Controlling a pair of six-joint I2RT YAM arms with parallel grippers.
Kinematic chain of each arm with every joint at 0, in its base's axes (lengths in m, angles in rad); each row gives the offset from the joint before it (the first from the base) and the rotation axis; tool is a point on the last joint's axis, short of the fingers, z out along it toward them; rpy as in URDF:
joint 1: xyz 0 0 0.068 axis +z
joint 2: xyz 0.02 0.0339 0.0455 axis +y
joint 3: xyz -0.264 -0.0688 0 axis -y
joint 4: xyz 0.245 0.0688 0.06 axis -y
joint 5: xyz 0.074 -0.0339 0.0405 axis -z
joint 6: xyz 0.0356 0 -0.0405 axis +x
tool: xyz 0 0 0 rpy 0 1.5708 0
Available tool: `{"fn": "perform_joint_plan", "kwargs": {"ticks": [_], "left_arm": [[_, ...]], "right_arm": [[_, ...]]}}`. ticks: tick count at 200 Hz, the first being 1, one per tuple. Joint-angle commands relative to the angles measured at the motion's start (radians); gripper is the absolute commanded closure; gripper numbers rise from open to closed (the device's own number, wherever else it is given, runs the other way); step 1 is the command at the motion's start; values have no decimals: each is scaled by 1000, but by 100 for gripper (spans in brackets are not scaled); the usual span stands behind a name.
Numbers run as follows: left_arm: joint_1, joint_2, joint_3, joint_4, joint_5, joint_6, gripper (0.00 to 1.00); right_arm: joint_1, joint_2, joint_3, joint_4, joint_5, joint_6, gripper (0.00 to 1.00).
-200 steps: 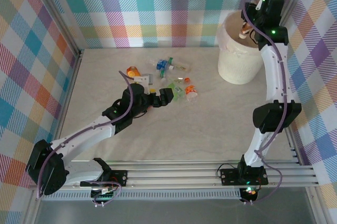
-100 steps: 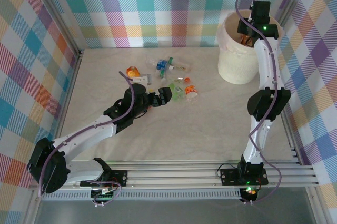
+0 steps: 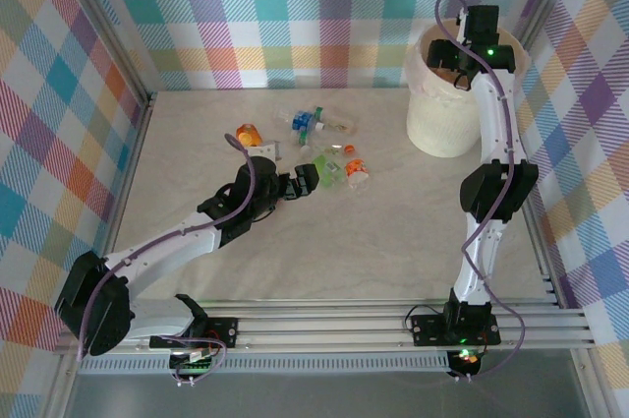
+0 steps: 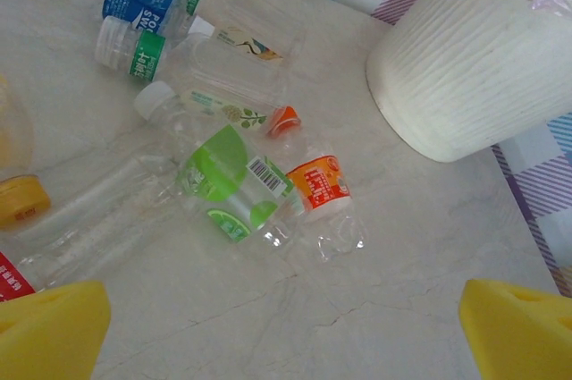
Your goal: Put the plastic bottles in the bin
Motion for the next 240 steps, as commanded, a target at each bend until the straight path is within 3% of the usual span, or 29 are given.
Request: {"fn": "perform_joint_plan", "kwargs": {"ticks": [1,50,128,188,240], "left_arm": [[12,14,19,-15,-16,-13,0],[19,28,47,-66,-61,-23,0],[51,115,192,-360,-192,32,0],[94,203,266,-474,-234,-57,0],[131,259,309,-553,-255,-139,0]], "right_arm": [[-8,-45,19,33,-52,4,8],[-8,-102,-43,55,-88,15,6],[-5,-269,-191,129,-211,37,0],[60,-582,-640,374,-372,54,0],[259,-772,-999,467,-422,-53,0]]}}
